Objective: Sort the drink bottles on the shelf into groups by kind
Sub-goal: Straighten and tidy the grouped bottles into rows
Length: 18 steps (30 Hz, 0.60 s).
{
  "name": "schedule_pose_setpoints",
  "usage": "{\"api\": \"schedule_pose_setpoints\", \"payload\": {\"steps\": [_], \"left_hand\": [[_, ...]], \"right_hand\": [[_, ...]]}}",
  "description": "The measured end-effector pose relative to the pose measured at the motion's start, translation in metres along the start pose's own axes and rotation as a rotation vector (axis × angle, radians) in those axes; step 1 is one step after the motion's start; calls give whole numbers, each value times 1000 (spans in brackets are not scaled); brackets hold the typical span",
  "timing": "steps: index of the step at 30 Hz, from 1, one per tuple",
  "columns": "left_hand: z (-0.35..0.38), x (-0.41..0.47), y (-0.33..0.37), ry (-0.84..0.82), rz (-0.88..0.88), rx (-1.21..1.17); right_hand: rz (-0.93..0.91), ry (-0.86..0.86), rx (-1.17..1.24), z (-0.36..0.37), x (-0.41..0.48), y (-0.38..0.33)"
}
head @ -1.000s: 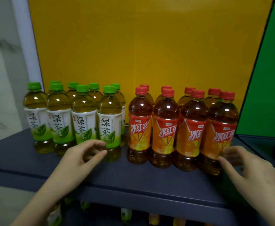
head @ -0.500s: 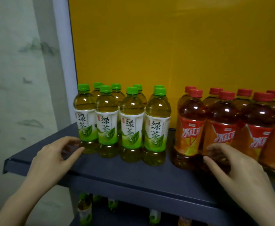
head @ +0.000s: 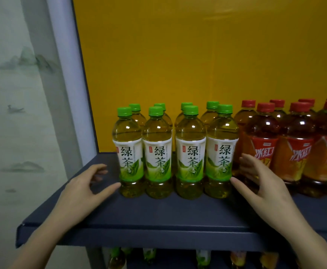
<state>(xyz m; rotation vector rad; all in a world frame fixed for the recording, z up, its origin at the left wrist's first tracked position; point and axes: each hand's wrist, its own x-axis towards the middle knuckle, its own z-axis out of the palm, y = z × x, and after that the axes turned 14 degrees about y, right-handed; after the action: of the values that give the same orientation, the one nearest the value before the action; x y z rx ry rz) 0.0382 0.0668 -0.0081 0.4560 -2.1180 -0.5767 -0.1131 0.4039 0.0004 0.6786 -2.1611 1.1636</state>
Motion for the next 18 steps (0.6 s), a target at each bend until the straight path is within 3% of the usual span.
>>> {"api": "schedule_pose_setpoints", "payload": {"steps": [4, 13, 18], "left_hand": [[9, 9, 6, -57, -6, -108], [35, 37, 17, -294, -251, -557], [47, 45, 21, -331, -279, -622]], "right_hand": [[126, -46, 184, 10, 4, -4], [334, -126, 546, 38, 30, -8], [410, -136, 724, 49, 44, -6]]}}
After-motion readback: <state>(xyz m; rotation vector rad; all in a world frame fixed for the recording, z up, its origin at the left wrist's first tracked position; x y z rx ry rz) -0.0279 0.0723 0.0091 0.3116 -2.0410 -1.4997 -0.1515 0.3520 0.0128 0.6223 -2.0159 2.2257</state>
